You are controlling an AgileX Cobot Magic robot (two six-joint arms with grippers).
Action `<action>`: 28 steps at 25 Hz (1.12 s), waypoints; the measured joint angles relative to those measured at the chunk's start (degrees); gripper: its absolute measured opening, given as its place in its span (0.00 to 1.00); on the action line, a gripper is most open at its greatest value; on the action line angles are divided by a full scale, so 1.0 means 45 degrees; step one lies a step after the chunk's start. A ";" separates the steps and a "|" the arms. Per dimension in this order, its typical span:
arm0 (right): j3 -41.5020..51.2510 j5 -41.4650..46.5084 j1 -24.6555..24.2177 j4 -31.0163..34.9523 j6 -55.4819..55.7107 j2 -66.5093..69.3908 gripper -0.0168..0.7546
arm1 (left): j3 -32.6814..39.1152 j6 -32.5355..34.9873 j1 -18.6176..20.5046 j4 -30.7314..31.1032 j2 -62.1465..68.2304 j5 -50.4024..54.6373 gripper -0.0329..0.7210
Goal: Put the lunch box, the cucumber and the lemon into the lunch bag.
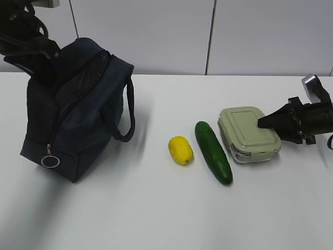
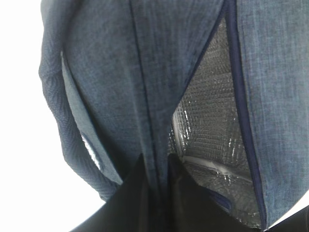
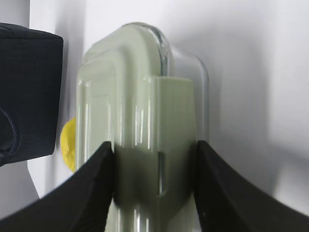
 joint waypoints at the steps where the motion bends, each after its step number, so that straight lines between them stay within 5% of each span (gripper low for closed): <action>1: 0.0000 -0.0022 0.0067 0.0008 0.0091 -0.0048 0.50 | 0.0000 0.0000 -0.0017 0.0000 -0.0004 0.0000 0.06; 28: -0.0311 -0.0047 0.1784 0.0916 0.1046 -0.1782 0.50 | -0.0028 0.0000 -0.0031 0.0075 0.0500 0.0112 0.06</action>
